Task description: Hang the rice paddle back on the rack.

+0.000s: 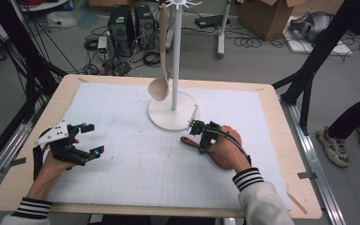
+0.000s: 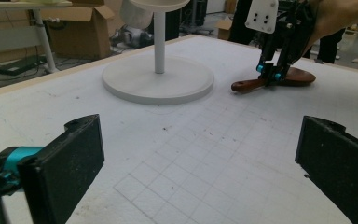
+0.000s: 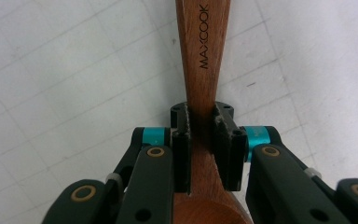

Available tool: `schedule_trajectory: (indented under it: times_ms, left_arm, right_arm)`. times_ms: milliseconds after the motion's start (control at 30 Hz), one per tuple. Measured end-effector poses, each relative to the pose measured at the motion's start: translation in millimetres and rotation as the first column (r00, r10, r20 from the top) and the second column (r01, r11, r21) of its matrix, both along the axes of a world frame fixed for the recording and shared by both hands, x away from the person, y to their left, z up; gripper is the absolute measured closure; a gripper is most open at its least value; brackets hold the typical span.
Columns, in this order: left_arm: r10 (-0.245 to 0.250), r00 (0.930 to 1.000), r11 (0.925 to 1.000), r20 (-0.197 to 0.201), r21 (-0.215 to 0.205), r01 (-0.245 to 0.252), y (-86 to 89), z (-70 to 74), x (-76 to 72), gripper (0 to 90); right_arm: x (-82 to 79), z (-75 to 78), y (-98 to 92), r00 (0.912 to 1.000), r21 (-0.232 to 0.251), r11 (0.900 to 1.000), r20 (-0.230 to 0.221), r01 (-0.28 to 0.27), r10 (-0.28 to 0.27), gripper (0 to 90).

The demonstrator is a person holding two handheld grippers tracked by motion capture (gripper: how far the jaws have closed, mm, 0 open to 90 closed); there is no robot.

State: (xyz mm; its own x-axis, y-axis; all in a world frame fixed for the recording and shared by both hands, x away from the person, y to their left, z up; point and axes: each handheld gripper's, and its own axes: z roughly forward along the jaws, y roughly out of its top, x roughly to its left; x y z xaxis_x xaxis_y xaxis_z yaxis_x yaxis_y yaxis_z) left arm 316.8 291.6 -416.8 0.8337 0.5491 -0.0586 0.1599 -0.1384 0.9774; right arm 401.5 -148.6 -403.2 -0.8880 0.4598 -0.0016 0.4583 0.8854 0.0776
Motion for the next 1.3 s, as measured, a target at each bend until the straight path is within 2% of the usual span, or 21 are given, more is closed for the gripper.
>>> schedule_trajectory:
  times_ms: [367, 467, 633, 800, 900, 1100, 1167, 1300]
  left_arm:
    - [0.005, 1.0, 1.0, -0.002, -0.002, -0.005, 0.0, 0.1, -0.2, 1.7]
    - [0.005, 1.0, 1.0, -0.003, -0.001, -0.005, 0.0, 0.6, -0.4, 1.7]
    - [-0.001, 1.0, 1.0, -0.002, -0.003, 0.001, -2.8, 1.6, -1.4, 1.7]
    - [-0.006, 1.0, 1.0, -0.001, -0.006, 0.006, -5.6, 4.0, -2.8, 1.7]
    - [-0.006, 1.0, 0.9999, 0.001, -0.01, 0.006, -7.5, 6.6, -3.3, 1.7]
    - [-0.012, 0.9999, 0.9999, 0.003, -0.004, 0.012, -12.4, 13.7, -2.8, 1.7]
    - [-0.011, 0.9999, 0.9999, 0.003, -0.006, 0.011, -13.9, 16.4, -2.7, 1.7]
    - [-0.013, 0.9999, 0.9999, 0.01, -0.004, 0.013, -17.3, 23.3, -2.4, 1.7]
  right_arm:
    - [-6.3, 12.4, -10.2, 0.9991, 0.063, 0.998, 0.042, -0.004, 0.002, 79.3]
    - [-7.9, 18.0, -13.7, 0.9985, 0.108, 0.994, 0.054, -0.003, -0.003, 79.3]
    - [-12.8, 27.9, -17.9, 0.9963, 0.15, 0.989, 0.086, -0.006, -0.007, 79.3]
    - [-18.1, 38.4, -21.3, 0.9921, 0.207, 0.978, 0.124, -0.013, -0.014, 79.3]
    - [-20.7, 44.4, -23.1, 0.9883, 0.24, 0.971, 0.152, -0.02, -0.017, 79.2]
    - [-25.8, 55.8, -27.7, 0.9813, 0.318, 0.948, 0.188, -0.022, -0.04, 79.3]
    - [-27.6, 59.8, -29.6, 0.9779, 0.346, 0.938, 0.204, -0.029, -0.045, 79.3]
    - [-31.2, 68.2, -34.2, 0.9722, 0.419, 0.907, 0.224, -0.032, -0.069, 79.3]
